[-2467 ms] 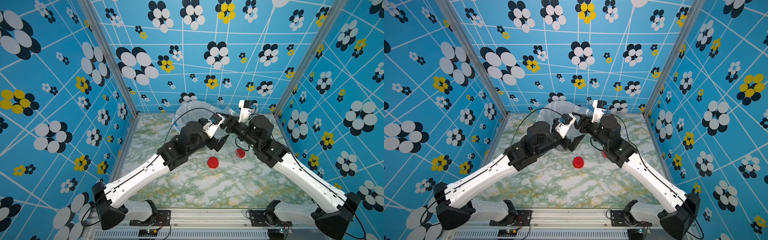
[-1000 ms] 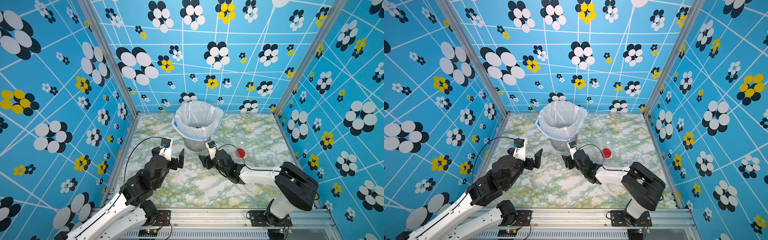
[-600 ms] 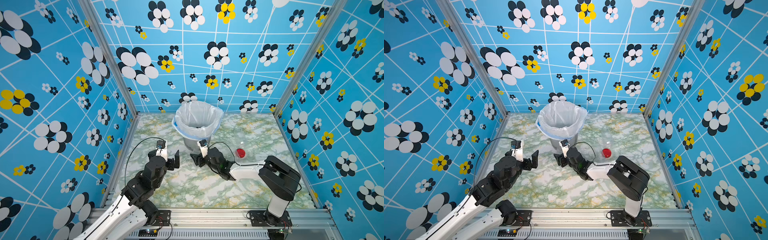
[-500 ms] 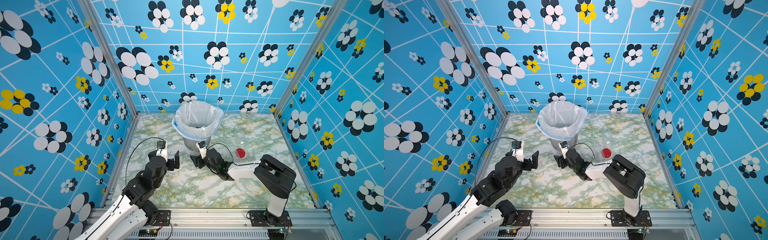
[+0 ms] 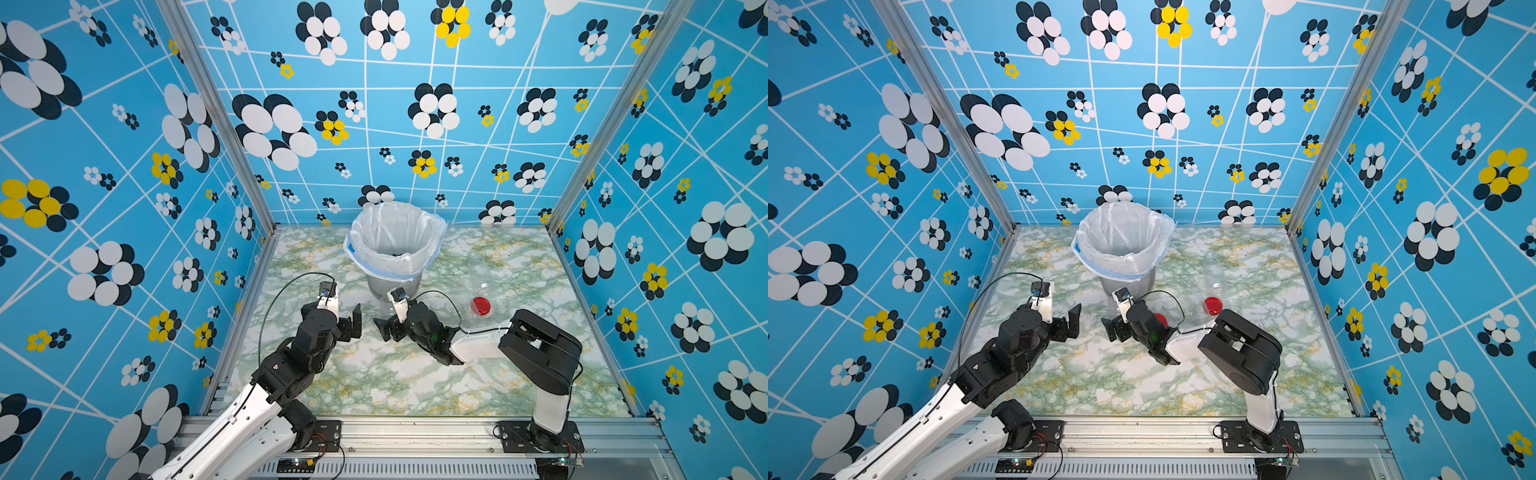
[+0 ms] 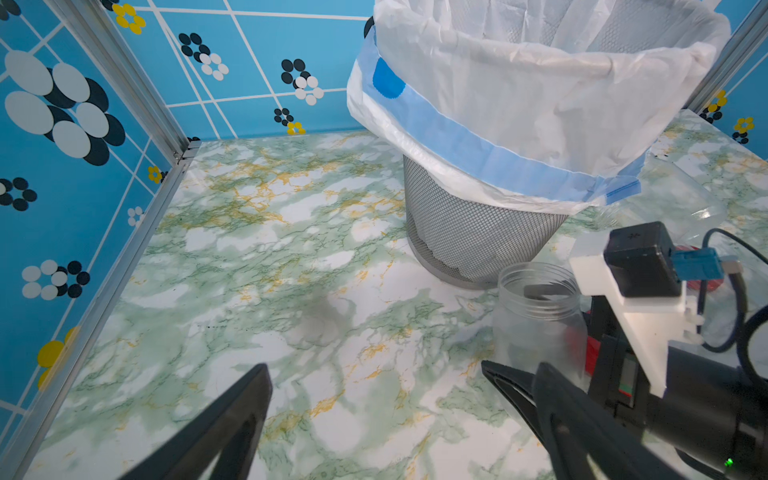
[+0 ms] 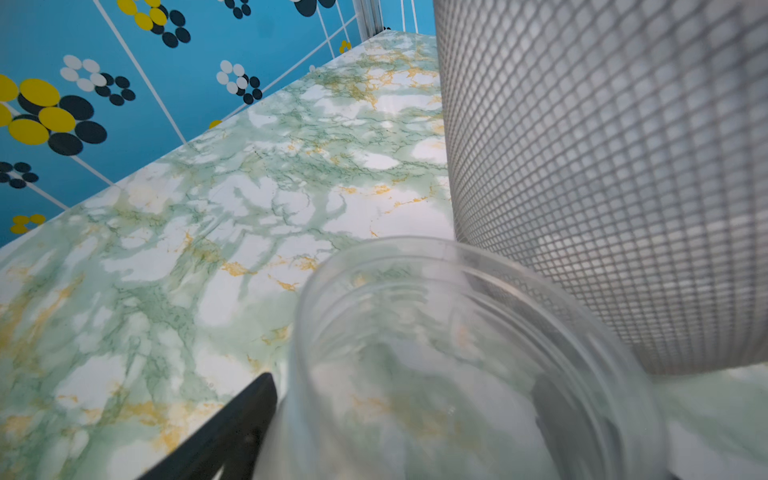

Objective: Empty moldy mung beans from jars
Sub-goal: Place the jar at the center of the board.

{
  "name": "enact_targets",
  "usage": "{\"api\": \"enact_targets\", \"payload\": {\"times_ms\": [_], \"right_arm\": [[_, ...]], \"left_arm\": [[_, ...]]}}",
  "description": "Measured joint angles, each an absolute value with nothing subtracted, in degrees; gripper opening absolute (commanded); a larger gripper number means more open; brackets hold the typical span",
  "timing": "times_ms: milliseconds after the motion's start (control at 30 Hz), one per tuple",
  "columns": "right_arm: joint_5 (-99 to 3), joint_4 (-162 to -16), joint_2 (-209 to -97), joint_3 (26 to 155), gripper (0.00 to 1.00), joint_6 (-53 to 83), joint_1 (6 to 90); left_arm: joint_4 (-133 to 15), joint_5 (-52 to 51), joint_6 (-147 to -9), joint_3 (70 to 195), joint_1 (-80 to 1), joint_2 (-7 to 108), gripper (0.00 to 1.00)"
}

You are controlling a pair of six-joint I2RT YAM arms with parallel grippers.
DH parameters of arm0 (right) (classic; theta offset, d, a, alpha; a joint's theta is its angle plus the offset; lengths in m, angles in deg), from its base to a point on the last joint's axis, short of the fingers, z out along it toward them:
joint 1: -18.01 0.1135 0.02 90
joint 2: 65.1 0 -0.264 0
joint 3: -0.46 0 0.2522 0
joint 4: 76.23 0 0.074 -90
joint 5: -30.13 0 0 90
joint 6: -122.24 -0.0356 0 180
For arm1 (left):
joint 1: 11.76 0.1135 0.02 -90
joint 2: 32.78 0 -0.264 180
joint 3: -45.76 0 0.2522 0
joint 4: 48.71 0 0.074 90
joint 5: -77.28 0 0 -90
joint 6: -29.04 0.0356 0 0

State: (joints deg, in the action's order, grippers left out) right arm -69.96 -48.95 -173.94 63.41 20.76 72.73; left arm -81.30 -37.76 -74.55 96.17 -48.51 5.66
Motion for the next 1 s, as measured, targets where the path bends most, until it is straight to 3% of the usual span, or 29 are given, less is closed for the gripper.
{"api": "enact_targets", "payload": {"times_ms": [367, 700, 1000], "right_arm": [[-71.99, -53.17, -164.34, 60.72, 0.99, 21.61, 72.86], [-77.06, -64.53, -139.34, 56.32, 0.99, 25.04, 72.49], [-82.97, -71.88, -117.65, 46.86, 0.99, 30.42, 55.57]], "left_arm": [[-80.34, -37.82, -74.48, 95.31, -47.71, 5.72, 0.99], [-78.11, -37.76, -72.30, 93.78, -43.16, 7.32, 0.99], [-67.53, -37.72, -67.05, 93.63, -36.34, 15.71, 0.99]]}}
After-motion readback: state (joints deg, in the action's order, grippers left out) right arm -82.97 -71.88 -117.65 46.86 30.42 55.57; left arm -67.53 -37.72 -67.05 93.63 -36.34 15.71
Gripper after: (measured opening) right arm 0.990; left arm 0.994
